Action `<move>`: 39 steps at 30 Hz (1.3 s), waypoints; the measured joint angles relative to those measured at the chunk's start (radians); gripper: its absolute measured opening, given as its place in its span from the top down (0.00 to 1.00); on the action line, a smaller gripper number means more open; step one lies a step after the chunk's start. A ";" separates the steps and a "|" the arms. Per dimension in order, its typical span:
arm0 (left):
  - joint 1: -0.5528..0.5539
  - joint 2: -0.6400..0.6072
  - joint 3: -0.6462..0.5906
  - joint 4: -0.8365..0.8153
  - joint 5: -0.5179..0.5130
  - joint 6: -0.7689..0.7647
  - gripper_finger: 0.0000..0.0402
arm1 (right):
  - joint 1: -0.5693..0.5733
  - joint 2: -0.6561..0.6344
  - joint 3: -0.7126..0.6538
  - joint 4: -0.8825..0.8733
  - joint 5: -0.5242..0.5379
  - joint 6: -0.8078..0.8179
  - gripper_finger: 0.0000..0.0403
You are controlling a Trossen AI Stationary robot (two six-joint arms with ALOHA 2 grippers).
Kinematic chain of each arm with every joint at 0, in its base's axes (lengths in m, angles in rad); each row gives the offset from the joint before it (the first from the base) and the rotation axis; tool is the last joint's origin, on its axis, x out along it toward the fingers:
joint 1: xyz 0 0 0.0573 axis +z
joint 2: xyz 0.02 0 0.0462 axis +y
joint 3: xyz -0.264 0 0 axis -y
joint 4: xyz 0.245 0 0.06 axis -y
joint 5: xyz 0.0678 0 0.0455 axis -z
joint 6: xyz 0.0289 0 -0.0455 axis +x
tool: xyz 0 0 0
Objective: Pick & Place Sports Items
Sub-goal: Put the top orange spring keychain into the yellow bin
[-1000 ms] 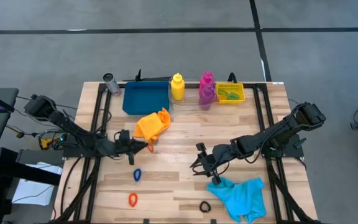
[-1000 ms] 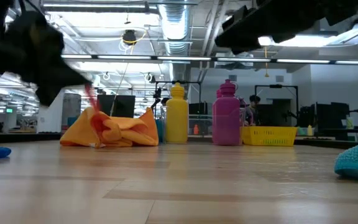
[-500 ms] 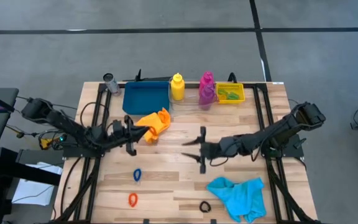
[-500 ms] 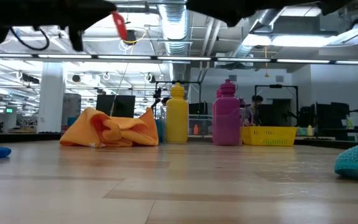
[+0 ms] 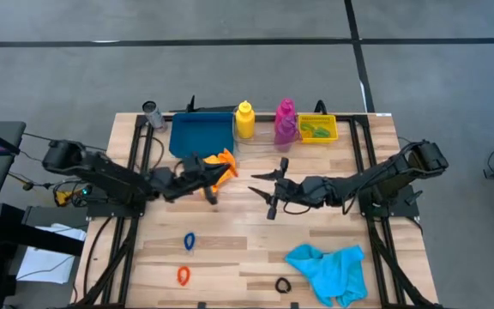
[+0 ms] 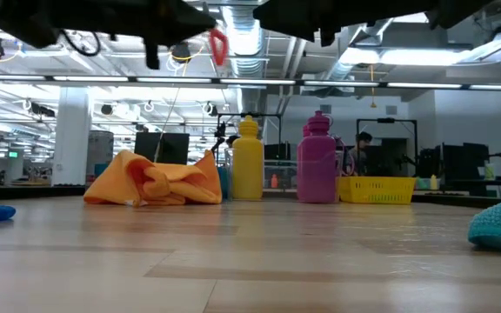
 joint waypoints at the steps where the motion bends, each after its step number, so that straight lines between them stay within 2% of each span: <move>1: 0.008 0.038 0.023 0.011 0.000 0.000 1.00 | 0.000 0.000 0.000 0.000 0.000 0.000 0.62; 7: 0.032 0.222 0.165 0.025 0.001 0.006 1.00 | 0.000 0.000 0.000 -0.017 0.005 0.000 0.62; 12: 0.030 0.287 0.245 0.024 0.086 0.010 1.00 | 0.000 0.000 0.000 -0.051 0.105 0.007 0.62; 20: 0.023 0.286 0.249 0.016 0.116 0.056 1.00 | 0.002 0.000 0.000 -0.089 0.210 0.008 0.62; 27: 0.031 0.286 0.249 -0.052 0.048 0.058 1.00 | 0.011 0.000 0.000 -0.087 0.214 0.000 0.62; 39: 0.031 0.286 0.249 -0.092 0.037 0.058 1.00 | 0.012 0.000 0.000 -0.090 0.212 -0.001 0.62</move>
